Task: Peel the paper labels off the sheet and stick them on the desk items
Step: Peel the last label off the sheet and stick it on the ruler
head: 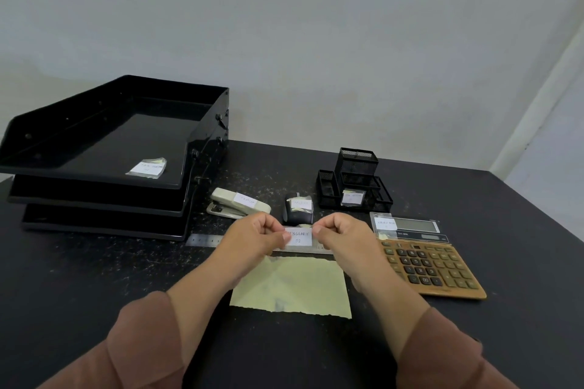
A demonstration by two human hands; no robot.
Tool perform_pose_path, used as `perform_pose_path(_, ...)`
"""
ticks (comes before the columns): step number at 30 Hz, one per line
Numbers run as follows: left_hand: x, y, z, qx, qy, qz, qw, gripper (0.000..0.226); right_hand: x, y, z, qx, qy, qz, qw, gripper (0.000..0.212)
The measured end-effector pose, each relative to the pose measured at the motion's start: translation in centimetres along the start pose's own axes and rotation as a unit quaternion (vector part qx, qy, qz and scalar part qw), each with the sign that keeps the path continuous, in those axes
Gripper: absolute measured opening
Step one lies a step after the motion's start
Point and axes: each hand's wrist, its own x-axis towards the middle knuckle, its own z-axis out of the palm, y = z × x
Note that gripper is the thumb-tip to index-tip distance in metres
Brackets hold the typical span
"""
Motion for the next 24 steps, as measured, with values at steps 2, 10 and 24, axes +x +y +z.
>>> perform_pose_path(2,0.4,0.1,-0.3,0.013,0.007,-0.015,1.000,0.011,0.4,0.0,0.5,0.018,0.000,0.017,1.000,0.013)
perform_pose_path(10,2.4,-0.2,-0.9,0.104,0.052,-0.026,0.993,0.009,2.1,0.3,2.5,0.000,0.031,0.025,0.999,0.012)
perform_pose_path(24,2.6,-1.9,-0.4,0.350,0.069,0.047,0.933,0.006,2.5,2.1,4.3,-0.254,0.011,-0.067,0.965,0.016)
